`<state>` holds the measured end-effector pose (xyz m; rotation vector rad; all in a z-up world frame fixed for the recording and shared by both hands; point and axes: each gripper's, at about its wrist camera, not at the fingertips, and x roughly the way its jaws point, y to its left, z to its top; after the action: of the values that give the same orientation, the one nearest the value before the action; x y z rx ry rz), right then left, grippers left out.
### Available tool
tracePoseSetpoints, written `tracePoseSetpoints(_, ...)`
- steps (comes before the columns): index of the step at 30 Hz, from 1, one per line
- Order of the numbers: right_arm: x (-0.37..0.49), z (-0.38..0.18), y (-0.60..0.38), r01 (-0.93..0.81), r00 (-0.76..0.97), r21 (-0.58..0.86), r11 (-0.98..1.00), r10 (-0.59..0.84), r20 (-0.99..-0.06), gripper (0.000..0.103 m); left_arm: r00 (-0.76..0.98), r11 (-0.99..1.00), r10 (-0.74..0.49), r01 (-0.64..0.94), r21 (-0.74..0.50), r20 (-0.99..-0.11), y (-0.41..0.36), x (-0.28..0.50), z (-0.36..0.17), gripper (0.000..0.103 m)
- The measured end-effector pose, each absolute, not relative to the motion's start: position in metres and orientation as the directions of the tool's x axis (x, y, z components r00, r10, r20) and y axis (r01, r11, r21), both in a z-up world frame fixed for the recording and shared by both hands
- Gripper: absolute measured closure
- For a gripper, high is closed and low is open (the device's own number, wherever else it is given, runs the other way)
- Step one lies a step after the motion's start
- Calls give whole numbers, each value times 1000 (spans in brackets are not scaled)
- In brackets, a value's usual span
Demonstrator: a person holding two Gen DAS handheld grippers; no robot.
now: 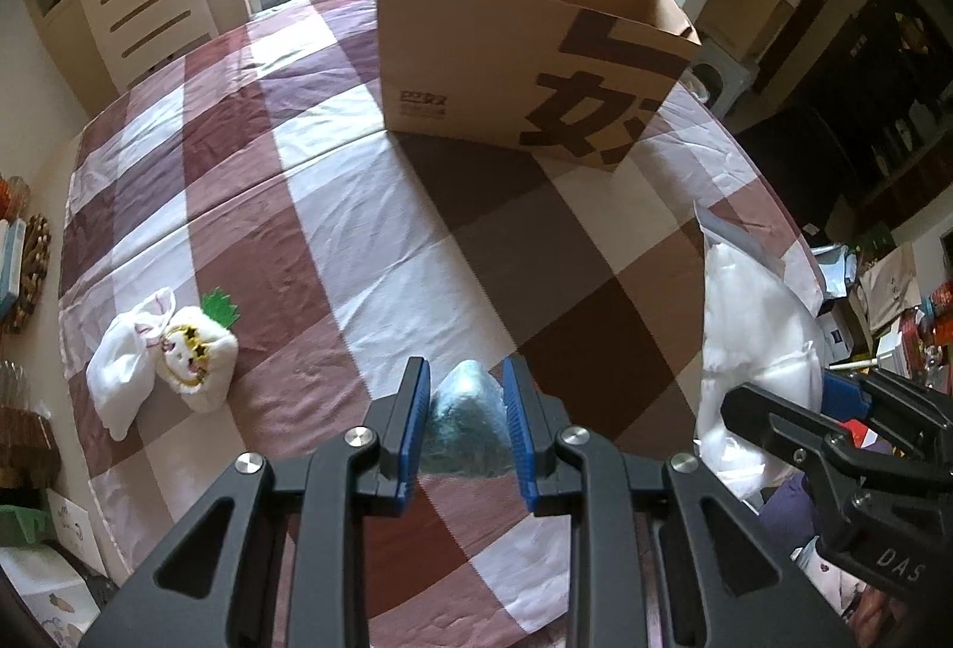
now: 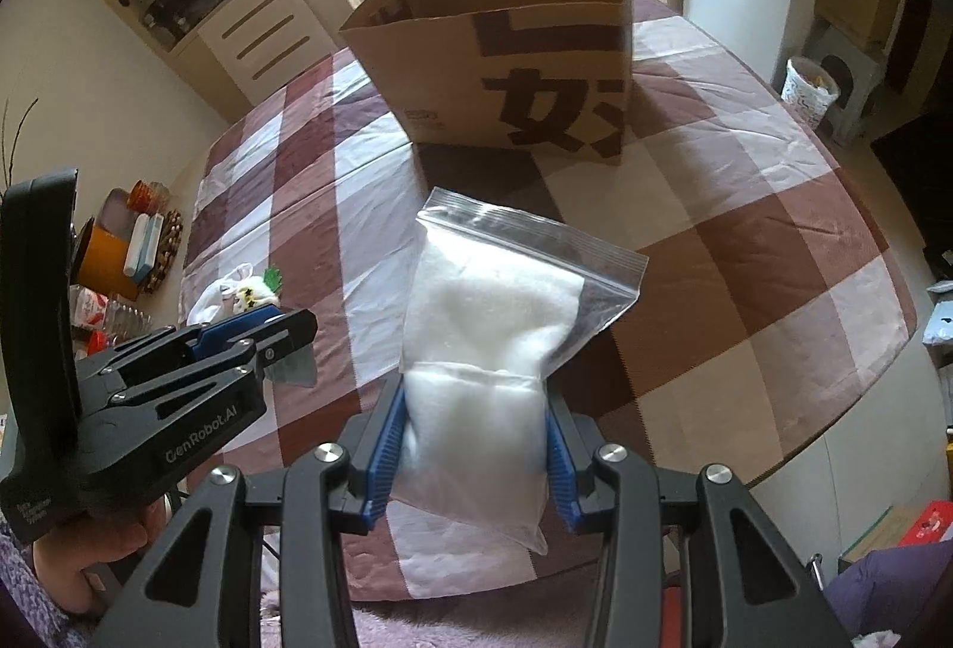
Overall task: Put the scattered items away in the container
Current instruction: 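Lift the blue sponge and zip bag and carry them toward the cardboard box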
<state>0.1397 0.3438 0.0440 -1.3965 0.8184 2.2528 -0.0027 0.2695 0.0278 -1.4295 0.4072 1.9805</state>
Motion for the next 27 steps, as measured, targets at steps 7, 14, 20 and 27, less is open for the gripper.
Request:
tracePoseSetpoints(7,148,43,360,-600,-443,283,-748,16,-897,60,-182,-719,325,-685,-117,-928,287,1,28,77)
tracePoseSetpoints(14,151,42,375,-614,-441,283,-737,23,-897,60,-176,-704,323,-701,-112,-930,306,0,28,77)
tracePoseSetpoints(20,149,41,390,-622,-440,284,-730,26,-898,60,-173,-693,321,-713,-106,-931,323,-4,28,77)
tracePoseSetpoints(27,143,40,406,-621,-440,286,-730,22,-898,60,-173,-685,318,-721,-101,-932,338,-12,28,77)
